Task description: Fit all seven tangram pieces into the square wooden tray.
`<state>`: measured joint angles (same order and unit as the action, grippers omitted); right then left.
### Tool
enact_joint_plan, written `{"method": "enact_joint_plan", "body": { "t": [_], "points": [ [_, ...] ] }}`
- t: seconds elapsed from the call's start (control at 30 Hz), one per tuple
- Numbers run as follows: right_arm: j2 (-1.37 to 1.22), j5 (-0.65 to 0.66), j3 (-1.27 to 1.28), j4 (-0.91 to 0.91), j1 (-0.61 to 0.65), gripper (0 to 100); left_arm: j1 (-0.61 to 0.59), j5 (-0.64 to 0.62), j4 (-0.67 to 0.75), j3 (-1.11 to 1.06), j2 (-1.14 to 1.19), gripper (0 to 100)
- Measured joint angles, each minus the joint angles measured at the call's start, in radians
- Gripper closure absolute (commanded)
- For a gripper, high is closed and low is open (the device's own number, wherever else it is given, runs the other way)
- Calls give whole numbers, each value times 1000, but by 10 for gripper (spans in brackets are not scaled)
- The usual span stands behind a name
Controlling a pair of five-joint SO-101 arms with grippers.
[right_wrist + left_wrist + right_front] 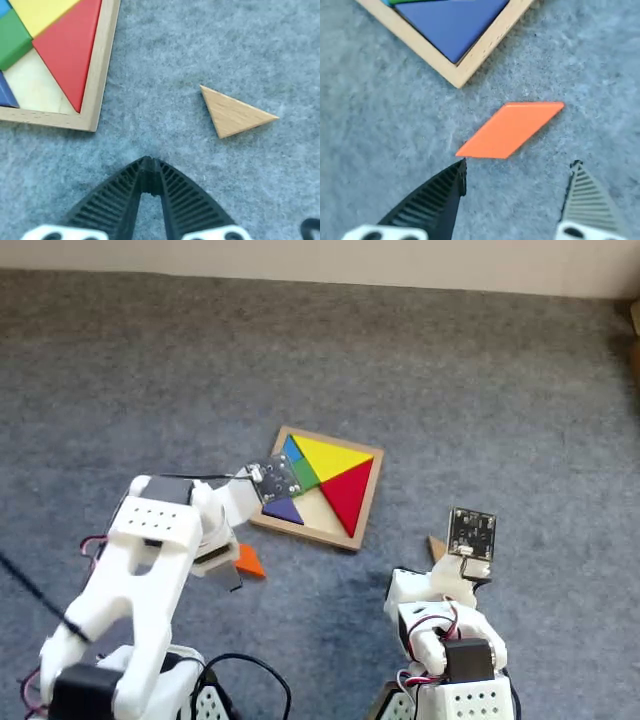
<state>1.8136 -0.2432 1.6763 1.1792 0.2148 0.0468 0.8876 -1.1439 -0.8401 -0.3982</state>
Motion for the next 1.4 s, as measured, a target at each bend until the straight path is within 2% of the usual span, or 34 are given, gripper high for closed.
{"method": "enact_joint_plan", "body": {
  "t": [0.43,0.53,0.63,0.83,1.0,1.23,1.4],
  "points": [
    [0,0,0,0,0,992,0,25,244,0,236,694],
    [0,0,0,0,0,992,-2,25,267,3,269,748],
    [0,0,0,0,0,992,6,28,265,3,278,811],
    [0,0,0,0,0,992,46,28,258,2,279,851],
    [0,0,0,0,0,992,72,23,180,5,275,904],
    [0,0,0,0,0,992,103,25,64,3,133,908],
    [0,0,0,0,0,992,106,25,40,3,8,906]
  ]
}}
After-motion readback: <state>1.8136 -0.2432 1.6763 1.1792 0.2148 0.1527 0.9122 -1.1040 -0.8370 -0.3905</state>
